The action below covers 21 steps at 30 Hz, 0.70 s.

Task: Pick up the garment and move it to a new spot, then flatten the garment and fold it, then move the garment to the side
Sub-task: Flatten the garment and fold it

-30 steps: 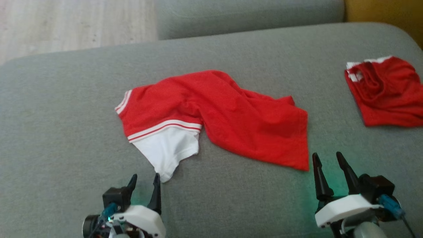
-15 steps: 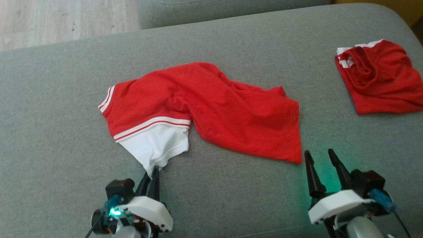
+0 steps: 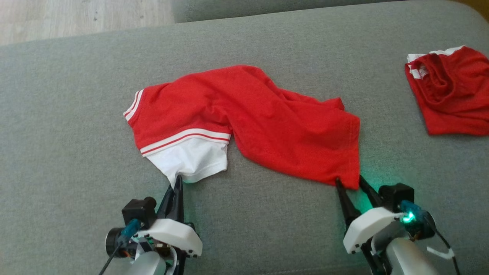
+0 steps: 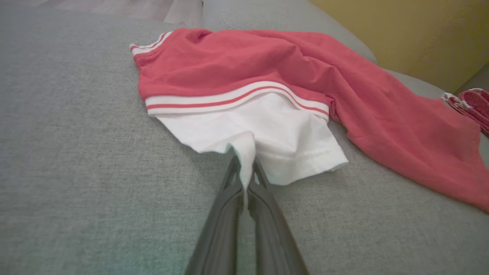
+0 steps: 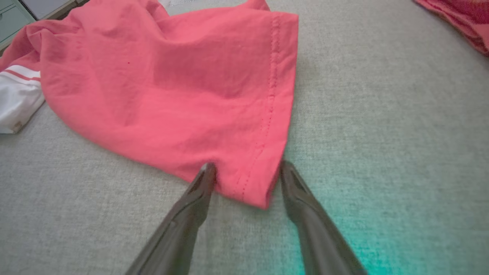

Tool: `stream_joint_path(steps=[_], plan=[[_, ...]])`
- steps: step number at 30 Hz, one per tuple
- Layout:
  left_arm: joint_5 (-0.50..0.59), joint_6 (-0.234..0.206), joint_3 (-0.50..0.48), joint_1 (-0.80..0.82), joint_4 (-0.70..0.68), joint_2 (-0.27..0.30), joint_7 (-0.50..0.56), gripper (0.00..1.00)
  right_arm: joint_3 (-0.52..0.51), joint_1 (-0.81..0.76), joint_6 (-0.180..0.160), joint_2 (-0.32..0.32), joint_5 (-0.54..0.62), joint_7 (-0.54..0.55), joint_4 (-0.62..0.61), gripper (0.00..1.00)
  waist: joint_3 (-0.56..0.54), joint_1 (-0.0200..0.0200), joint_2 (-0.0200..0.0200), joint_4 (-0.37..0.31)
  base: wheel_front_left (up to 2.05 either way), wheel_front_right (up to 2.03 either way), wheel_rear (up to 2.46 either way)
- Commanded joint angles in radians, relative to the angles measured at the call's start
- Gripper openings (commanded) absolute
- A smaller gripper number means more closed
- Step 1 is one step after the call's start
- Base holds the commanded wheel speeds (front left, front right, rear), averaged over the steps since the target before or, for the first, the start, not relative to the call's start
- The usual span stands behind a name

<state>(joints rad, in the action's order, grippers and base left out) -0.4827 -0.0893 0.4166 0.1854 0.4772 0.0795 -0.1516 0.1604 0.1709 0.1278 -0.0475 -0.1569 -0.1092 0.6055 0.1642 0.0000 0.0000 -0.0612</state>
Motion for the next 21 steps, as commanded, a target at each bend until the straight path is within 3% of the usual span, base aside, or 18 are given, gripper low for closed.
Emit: stream_joint_path(steps=[1, 2, 3, 11, 21], plan=[[0.008, -0.006, -0.032, 0.038, -0.034, 0.01, -0.015, 0.0, 0.031, 0.025, 0.003, -0.003, -0.002, 0.002, -0.009, 0.37, 0.0, 0.0, 0.0, 0.002, 0.0, 0.0, 0.0], [0.008, -0.007, -0.033, 0.038, -0.038, 0.012, -0.016, 0.0, 0.032, 0.028, 0.003, -0.003, -0.005, 0.001, -0.005, 0.25, -0.001, 0.0, 0.0, 0.003, 0.0, 0.0, 0.0], [0.007, -0.009, -0.034, 0.037, -0.041, 0.015, -0.018, 0.0, 0.036, 0.03, 0.003, -0.003, -0.011, 0.001, -0.001, 0.01, -0.002, 0.0, 0.0, 0.004, 0.0, 0.0, 0.0], [0.011, -0.007, -0.044, 0.035, -0.105, 0.045, -0.045, 0.0, 0.031, 0.06, 0.003, -0.003, -0.09, -0.056, -0.033, 0.0, -0.039, 0.0, 0.0, -0.002, 0.0, 0.0, 0.0], [0.057, -0.02, -0.068, 0.057, -0.346, 0.152, -0.026, 0.0, -0.057, 0.077, 0.003, -0.003, -0.085, -0.061, -0.265, 0.0, -0.155, 0.0, 0.0, -0.006, 0.0, 0.0, 0.0]])
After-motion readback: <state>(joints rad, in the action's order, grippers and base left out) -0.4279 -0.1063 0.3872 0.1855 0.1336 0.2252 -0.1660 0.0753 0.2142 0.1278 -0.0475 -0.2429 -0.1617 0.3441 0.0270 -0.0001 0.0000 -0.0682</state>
